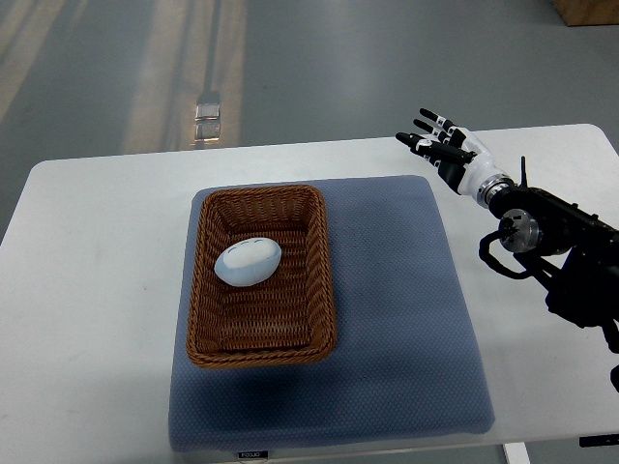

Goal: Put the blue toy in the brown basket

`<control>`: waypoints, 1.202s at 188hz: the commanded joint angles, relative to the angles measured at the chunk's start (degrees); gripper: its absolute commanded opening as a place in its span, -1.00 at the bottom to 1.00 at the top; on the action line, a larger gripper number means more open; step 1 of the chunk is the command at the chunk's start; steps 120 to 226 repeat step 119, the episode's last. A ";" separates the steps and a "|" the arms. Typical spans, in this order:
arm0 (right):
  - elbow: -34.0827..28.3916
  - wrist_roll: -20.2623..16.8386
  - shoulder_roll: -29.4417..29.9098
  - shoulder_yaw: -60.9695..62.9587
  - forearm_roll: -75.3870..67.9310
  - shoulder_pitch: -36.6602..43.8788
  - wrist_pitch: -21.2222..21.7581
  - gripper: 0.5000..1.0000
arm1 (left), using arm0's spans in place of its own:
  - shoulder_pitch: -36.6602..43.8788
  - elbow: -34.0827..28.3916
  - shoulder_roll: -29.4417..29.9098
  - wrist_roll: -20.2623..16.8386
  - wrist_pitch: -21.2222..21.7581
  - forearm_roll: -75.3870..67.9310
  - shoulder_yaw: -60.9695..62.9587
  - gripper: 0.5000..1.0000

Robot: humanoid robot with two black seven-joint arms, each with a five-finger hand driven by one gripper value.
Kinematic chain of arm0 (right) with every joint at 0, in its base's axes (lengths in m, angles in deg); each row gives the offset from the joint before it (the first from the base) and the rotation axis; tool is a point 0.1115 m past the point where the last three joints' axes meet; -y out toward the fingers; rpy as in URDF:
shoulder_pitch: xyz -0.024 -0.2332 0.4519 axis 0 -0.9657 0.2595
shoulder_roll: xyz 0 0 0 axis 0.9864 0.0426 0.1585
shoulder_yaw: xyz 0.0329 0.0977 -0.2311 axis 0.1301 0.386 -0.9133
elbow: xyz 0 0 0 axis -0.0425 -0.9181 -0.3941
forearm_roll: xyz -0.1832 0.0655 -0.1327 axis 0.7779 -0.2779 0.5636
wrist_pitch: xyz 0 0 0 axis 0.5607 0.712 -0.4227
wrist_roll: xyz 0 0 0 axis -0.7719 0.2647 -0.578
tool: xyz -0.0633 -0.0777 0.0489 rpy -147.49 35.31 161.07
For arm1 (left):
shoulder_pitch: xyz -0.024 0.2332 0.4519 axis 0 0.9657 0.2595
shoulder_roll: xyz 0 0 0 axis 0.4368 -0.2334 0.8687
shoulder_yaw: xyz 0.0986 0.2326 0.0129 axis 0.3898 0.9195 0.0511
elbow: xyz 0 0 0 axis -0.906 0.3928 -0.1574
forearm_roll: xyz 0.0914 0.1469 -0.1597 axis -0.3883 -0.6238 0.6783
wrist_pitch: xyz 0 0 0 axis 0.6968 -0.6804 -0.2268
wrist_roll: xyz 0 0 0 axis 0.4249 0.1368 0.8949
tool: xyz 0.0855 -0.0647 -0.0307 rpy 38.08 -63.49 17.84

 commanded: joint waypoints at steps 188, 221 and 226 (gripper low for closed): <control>0.07 1.78 0.88 3.84 -3.02 -5.05 0.30 0.65 | 0.00 0.02 0.00 0.00 -0.02 0.15 -0.17 1.00; 0.07 1.78 0.88 3.84 -3.02 -5.05 0.30 0.65 | 0.00 0.02 0.00 0.00 -0.02 0.15 -0.17 1.00; 0.07 1.78 0.88 3.84 -3.02 -5.05 0.30 0.65 | 0.00 0.02 0.00 0.00 -0.02 0.15 -0.17 1.00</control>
